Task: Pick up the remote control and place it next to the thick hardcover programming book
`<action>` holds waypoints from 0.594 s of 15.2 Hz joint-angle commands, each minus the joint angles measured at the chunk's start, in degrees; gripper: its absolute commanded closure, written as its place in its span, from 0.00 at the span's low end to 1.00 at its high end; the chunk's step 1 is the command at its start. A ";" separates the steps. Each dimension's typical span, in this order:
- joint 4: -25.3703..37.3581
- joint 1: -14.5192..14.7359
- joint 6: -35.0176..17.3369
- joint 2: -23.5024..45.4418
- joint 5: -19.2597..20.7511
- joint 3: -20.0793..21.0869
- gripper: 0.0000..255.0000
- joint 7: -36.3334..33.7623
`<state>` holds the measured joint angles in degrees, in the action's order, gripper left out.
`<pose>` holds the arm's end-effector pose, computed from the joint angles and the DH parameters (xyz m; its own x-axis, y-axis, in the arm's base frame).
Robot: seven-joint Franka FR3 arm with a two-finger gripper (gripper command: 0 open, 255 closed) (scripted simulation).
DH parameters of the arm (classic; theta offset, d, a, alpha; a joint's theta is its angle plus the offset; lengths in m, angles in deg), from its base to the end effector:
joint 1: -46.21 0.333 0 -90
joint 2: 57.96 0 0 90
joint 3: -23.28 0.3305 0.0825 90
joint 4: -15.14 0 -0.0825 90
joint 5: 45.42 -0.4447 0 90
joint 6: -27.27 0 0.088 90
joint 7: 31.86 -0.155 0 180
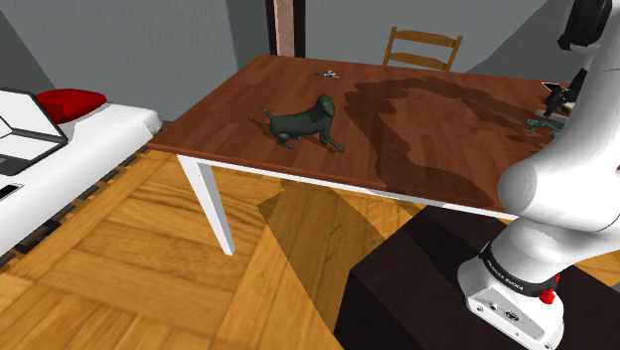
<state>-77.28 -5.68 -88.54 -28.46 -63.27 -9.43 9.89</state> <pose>0.1362 -0.7204 0.2999 0.6746 -0.7382 -0.0075 -0.7382 -0.6744 -0.0173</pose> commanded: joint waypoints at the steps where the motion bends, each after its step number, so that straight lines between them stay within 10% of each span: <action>1: 1.84 0.10 2.86 -1.16 0.84 -0.49 0.00 -0.55; 9: 2.74 0.11 4.13 -1.61 1.16 -0.68 0.00 -0.77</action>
<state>-74.56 -5.57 -84.43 -30.07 -62.11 -10.10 9.12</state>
